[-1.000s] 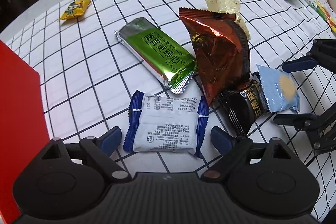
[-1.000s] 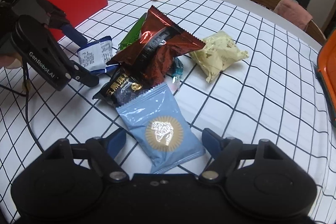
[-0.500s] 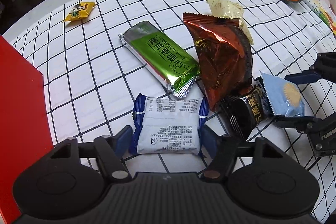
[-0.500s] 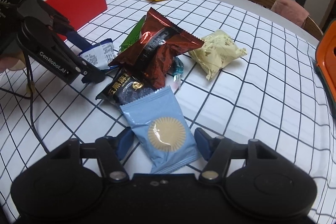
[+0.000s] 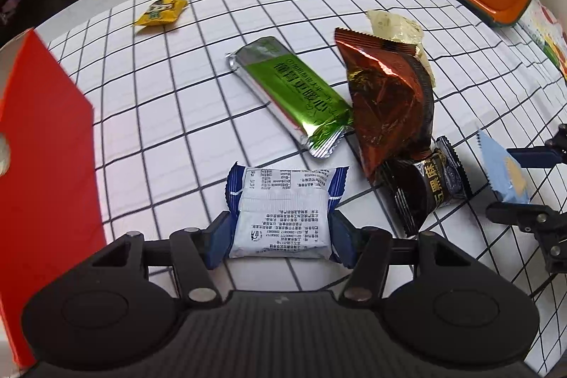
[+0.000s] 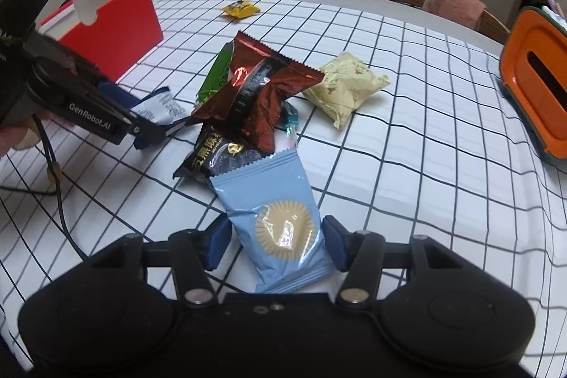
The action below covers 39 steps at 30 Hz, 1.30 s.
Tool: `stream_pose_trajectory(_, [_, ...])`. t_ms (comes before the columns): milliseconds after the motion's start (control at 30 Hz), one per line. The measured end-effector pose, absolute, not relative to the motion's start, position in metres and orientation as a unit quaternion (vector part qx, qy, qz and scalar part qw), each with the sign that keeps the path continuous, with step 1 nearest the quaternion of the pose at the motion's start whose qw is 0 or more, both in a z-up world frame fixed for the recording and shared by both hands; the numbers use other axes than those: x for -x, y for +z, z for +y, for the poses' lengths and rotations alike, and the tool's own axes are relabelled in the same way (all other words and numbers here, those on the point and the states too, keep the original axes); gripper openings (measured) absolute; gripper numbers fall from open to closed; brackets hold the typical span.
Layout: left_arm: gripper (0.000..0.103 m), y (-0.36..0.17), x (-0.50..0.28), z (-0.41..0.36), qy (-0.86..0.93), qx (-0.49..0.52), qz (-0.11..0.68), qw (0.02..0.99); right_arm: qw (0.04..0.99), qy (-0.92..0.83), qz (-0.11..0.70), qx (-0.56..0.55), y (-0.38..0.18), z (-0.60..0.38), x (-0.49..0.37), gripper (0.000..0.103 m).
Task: Organize snacks
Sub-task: 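Grasp the white-blue biscuit with the left tool while the right grasps the light-blue cookie packet, then carry the white-blue biscuit and light-blue cookie packet over the box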
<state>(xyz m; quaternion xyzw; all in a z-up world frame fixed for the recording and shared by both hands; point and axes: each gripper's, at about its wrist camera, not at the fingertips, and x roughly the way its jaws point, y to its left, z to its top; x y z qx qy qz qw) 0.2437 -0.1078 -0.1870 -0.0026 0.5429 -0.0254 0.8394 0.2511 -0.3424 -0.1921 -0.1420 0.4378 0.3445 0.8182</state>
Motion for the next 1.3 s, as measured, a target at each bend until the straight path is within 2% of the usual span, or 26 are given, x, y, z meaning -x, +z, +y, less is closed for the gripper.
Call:
stream_pose_trajectory(567, [0.056,-0.152,-0.187,-0.081,-0.029,0.052,0.521,0.852,0.847,0.304,0.429,0.072,-0.15,-0.33,-0.208,0.055])
stream_pose_trajectory(1300, [0.057,-0.063,-0.121,-0.002,0.004,0.054,0.441,0.896,0.861,0.341,0.366,0.09,-0.066,-0.212,-0.159,0.055])
